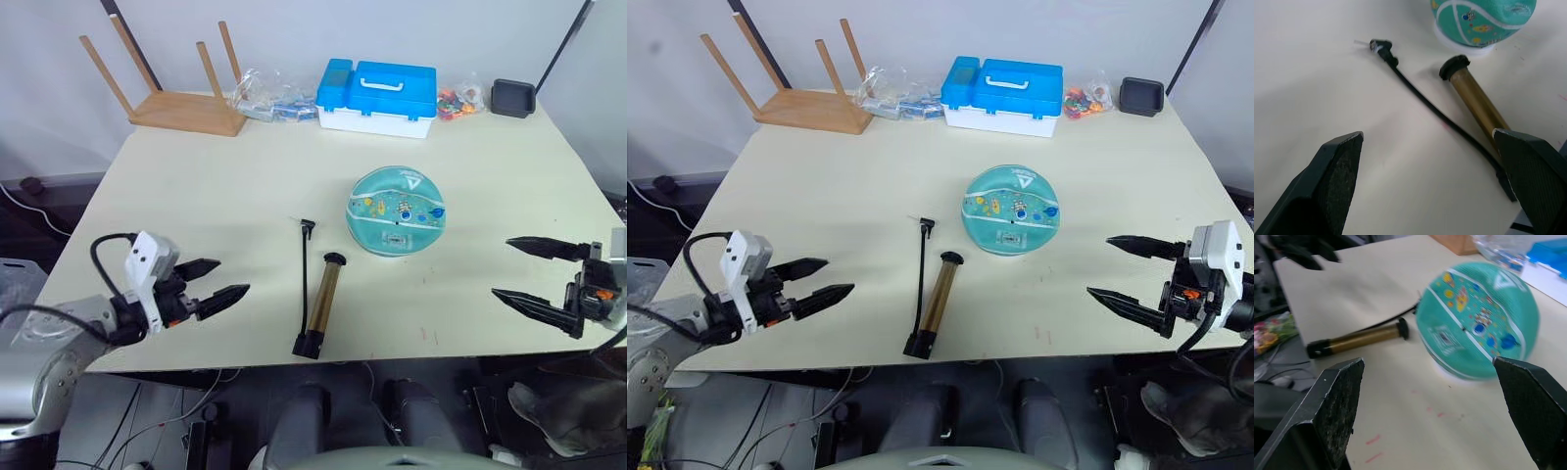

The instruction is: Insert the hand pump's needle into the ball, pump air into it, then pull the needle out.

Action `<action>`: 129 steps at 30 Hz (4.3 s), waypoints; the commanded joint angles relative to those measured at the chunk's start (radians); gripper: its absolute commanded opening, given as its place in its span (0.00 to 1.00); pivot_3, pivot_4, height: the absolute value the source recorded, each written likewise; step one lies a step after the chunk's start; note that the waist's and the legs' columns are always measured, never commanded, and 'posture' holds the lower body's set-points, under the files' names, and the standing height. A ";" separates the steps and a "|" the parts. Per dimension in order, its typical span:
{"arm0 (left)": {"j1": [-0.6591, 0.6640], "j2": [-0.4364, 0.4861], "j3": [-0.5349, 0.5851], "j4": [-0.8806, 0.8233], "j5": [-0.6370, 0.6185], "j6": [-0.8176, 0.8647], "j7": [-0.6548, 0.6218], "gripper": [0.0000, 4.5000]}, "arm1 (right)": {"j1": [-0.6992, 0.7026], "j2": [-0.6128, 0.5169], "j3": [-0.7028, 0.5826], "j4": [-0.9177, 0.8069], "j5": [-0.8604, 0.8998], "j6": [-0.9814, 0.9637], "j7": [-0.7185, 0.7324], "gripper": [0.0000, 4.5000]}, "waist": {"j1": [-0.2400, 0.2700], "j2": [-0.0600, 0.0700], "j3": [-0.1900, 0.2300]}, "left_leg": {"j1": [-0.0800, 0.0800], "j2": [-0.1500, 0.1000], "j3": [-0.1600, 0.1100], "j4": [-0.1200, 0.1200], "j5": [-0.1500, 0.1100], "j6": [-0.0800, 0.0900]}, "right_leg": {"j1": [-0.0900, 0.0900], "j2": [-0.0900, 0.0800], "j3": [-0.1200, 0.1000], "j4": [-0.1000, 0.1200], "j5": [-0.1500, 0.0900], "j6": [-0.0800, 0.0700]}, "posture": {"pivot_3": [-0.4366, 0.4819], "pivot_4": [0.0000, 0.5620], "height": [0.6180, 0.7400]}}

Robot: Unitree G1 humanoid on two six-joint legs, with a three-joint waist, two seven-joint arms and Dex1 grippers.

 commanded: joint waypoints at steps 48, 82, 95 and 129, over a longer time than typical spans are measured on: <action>-0.903 -0.845 -0.314 0.740 0.608 0.614 0.921 0.63 | -0.058 -0.047 -0.043 -0.007 0.050 0.039 0.098 1.00 | 0.019 -0.002 -0.001 | 0.013 -0.010 -0.004 0.000 0.000 0.000 | 0.017 -0.004 -0.002 -0.003 0.001 0.003 | 0.48 0.27 1.00; -0.746 -0.256 -0.404 -0.133 0.168 0.683 0.280 0.01 | -0.022 0.044 -0.032 -0.080 0.069 0.056 -0.045 1.00 | 0.002 -0.004 0.001 | 0.010 -0.008 -0.004 -0.001 0.000 0.000 | 0.014 -0.003 -0.001 -0.005 0.001 0.002 | 0.48 0.27 1.00; -0.837 -0.116 -0.714 -0.077 0.222 0.253 -0.012 0.01 | 0.024 0.071 -0.037 -0.138 0.079 0.076 -0.162 1.00 | 0.006 -0.004 0.001 | 0.009 -0.008 -0.002 -0.001 -0.001 0.001 | 0.013 -0.003 -0.001 -0.006 0.001 0.003 | 0.48 0.27 1.00; -0.924 -0.437 -0.884 0.157 0.445 -0.002 -0.109 0.00 | -0.194 0.375 0.263 -0.256 0.575 0.317 -1.232 0.62 | -0.005 -0.003 0.001 | 0.003 -0.008 -0.004 0.000 -0.001 0.002 | 0.008 -0.003 -0.002 -0.006 0.001 0.003 | 0.48 0.27 1.00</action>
